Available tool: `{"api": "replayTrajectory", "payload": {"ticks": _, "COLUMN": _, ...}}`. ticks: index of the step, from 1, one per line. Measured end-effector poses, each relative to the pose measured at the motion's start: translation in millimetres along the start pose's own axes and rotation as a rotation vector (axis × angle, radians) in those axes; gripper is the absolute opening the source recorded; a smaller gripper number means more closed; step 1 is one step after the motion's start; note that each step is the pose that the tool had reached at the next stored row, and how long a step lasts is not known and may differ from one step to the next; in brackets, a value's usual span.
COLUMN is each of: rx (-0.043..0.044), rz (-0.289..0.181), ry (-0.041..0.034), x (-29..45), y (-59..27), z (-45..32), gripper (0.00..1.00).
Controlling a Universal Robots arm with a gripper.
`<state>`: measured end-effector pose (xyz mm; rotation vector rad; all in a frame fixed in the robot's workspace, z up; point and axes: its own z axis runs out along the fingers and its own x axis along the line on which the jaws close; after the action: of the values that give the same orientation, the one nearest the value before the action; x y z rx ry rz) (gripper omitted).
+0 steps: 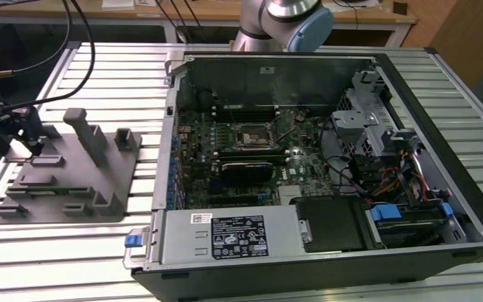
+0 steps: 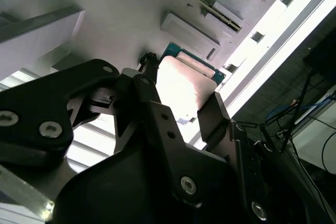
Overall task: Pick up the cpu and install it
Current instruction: 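Pick up the cpu and move it towards the insertion slot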
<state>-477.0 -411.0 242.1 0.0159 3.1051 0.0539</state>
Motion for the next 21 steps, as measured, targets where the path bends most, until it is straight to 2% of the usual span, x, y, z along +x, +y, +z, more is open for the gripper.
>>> {"api": "replayTrajectory", "payload": {"ticks": 8, "rx": 0.0000, "rz": 0.000, "ry": -0.0001, "x": -0.3, "y": 0.3, "z": -8.1, "gripper": 0.55}}
{"api": "replayTrajectory", "payload": {"ticks": 21, "rx": 0.0000, "rz": 0.000, "ry": -0.0001, "x": -0.9, "y": 0.9, "z": -25.4, "gripper": 0.55}}
